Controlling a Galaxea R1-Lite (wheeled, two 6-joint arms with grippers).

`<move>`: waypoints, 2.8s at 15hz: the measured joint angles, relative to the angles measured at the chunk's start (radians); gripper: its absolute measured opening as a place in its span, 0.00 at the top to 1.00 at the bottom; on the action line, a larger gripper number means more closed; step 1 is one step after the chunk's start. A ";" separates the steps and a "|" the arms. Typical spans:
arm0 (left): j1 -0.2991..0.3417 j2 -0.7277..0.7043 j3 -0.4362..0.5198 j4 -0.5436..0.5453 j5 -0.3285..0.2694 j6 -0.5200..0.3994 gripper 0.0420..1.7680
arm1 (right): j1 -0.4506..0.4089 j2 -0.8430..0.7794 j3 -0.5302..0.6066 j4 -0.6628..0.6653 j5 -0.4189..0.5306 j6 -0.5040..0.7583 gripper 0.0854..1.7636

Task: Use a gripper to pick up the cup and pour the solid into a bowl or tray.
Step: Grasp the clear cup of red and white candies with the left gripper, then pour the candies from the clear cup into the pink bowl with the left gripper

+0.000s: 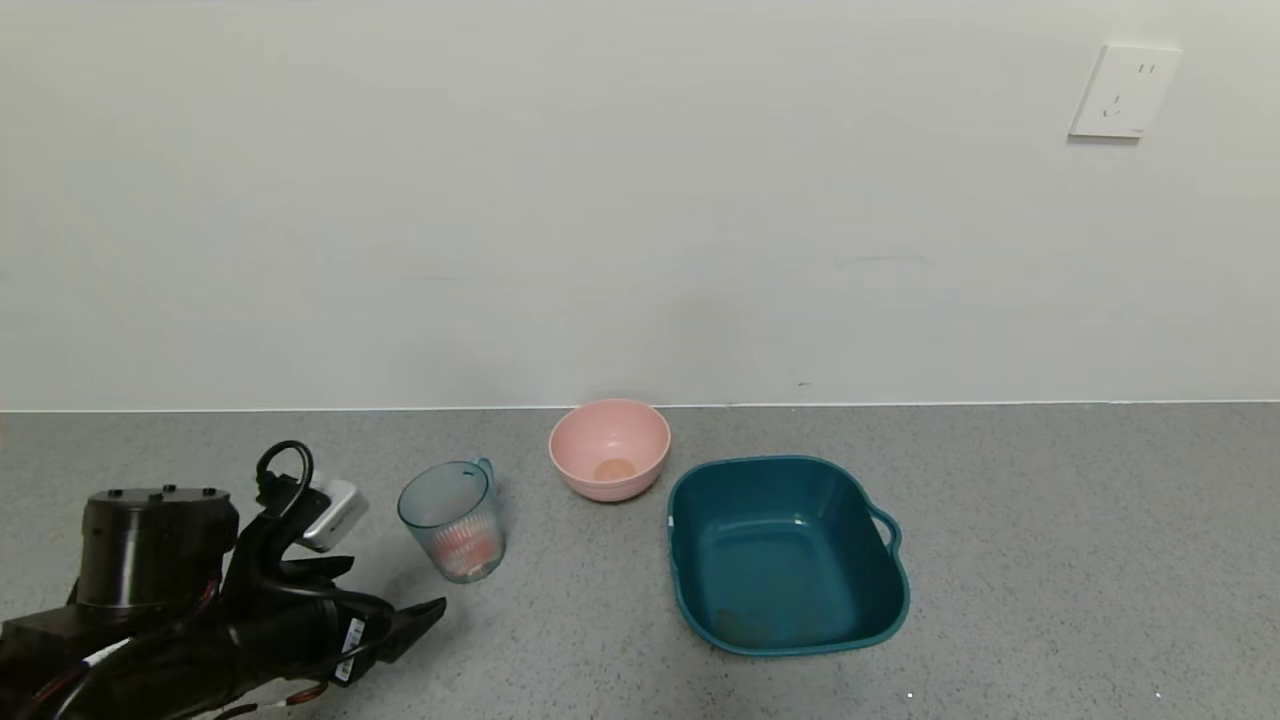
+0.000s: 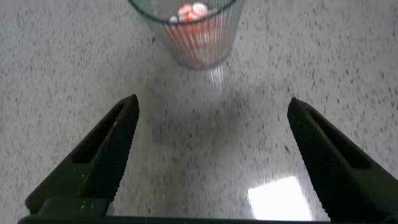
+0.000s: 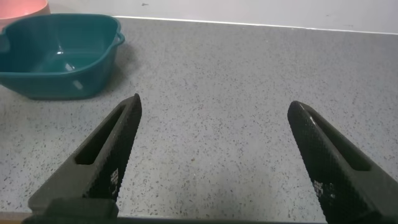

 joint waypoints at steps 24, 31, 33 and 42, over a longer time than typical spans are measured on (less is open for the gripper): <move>-0.011 0.529 0.080 -0.916 0.017 -0.061 0.03 | 0.000 0.000 0.000 0.000 0.000 0.000 0.03; -0.011 0.552 0.043 -0.914 0.024 -0.061 0.06 | 0.000 0.000 0.000 0.000 0.000 0.000 0.03; -0.011 0.555 0.042 -0.914 0.025 -0.060 0.22 | 0.000 0.000 0.000 0.000 0.000 0.000 0.03; -0.010 0.547 0.039 -0.905 0.029 -0.059 0.26 | 0.000 0.000 0.000 0.000 0.000 0.000 0.03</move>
